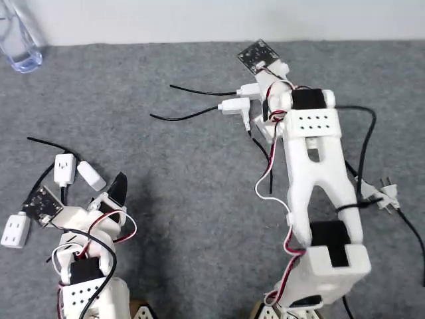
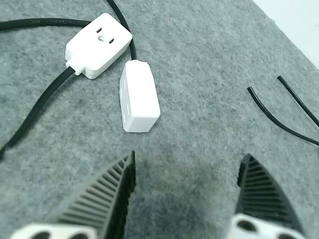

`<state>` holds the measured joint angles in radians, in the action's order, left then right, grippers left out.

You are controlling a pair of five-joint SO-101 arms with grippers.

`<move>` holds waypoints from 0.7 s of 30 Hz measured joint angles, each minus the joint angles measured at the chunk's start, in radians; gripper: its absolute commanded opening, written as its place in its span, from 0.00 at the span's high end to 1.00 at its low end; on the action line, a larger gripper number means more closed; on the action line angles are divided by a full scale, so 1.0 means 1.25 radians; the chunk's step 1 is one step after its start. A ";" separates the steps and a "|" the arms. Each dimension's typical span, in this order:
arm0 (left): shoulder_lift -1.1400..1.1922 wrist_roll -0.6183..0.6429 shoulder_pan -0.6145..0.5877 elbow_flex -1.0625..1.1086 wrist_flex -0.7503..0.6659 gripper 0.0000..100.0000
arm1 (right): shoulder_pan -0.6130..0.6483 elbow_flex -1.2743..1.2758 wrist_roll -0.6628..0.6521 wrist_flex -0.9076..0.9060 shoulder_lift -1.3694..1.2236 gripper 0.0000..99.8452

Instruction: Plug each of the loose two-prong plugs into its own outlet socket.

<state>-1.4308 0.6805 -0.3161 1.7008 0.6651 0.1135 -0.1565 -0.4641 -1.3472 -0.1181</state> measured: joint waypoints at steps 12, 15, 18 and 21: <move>0.000 0.000 0.000 0.000 0.002 0.68 | 0.050 0.015 0.099 -0.322 0.072 0.67; 0.000 0.000 0.000 0.000 0.002 0.68 | 0.059 0.056 0.109 -0.323 0.125 0.67; 0.000 0.000 0.000 0.000 0.002 0.68 | 0.070 0.110 0.118 -0.323 0.214 0.67; 0.000 0.000 0.000 0.000 0.002 0.68 | 0.065 0.174 0.118 -0.323 0.327 0.67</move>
<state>-1.4308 0.6805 -0.3161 1.7008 0.6682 0.1949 0.0614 -0.3168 -1.7507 0.2900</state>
